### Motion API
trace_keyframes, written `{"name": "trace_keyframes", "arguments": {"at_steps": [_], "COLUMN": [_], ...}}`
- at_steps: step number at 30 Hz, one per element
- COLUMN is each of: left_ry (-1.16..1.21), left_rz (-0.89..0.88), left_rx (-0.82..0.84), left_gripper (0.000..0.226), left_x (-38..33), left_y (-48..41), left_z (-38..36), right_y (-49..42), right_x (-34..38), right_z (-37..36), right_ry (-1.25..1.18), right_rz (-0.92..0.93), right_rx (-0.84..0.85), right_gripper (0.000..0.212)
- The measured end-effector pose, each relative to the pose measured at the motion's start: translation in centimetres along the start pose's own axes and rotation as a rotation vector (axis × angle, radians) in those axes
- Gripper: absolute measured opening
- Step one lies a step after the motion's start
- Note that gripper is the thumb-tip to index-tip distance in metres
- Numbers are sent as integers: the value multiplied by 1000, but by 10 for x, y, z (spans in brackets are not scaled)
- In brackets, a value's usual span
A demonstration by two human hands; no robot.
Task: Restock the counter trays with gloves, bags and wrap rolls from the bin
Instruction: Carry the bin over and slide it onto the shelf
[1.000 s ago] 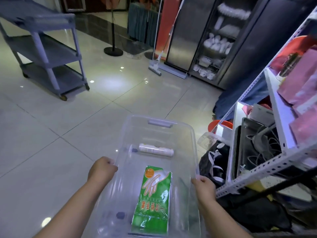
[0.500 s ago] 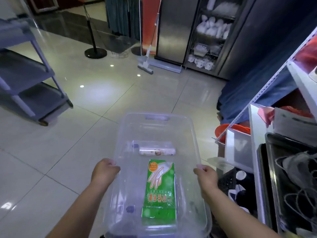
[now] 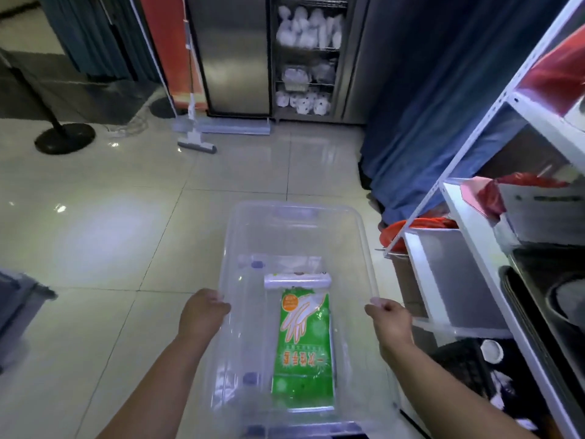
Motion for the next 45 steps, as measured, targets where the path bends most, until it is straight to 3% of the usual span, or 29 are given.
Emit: {"name": "trace_keyframes", "arguments": {"at_steps": [3,11,17,21,25,29,35,38,45], "left_ry": [-49,-179,-295,-353,-413,-459,-613,-693,-762], "left_rz": [-28,-150,-214,-251,-260,-254,-338,-429,-547], "left_rx": [47,248,399,458,536,675,863,936,1023], "left_gripper": [33,39,35,13,36,33,33,20,12], "left_x": [-33,-124,-186,-219,-236,-253,-269,-278,-271], "left_y": [-62,-174,-231,-266,-298,-335,-387,-407,-415], "left_z": [-11,-121,-204,-251,-293,-348,-420,-462,-568], "right_y": [-19,-111,-183,-215,-234,-257,-271,-285,-328], "right_x": [13,34,58,76,77,68,59,52,-2], "right_z": [-19,-12,-1,4,4,-5,-33,-43,-47], "right_ry": [-71,-187,-219,-235,-286,-282,-311,-314,-547], "right_rz": [-51,-172,-265,-296,-341,-426,-537,-585,-706], "right_rx": [-84,-290,-367,-427,-499,-581,-705,-820,-937], "right_gripper": [16,13,13,10,13,5,19,21,19]}}
Point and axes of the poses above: each hand's wrist, its own y-axis away from the middle knuckle, its own z-axis out of the back of the hand, x = y × z, the point moved 5 cm from there along -y, towards the middle knuckle, and after that the axes turned 5 degrees about -z, right-handed, at the moved point
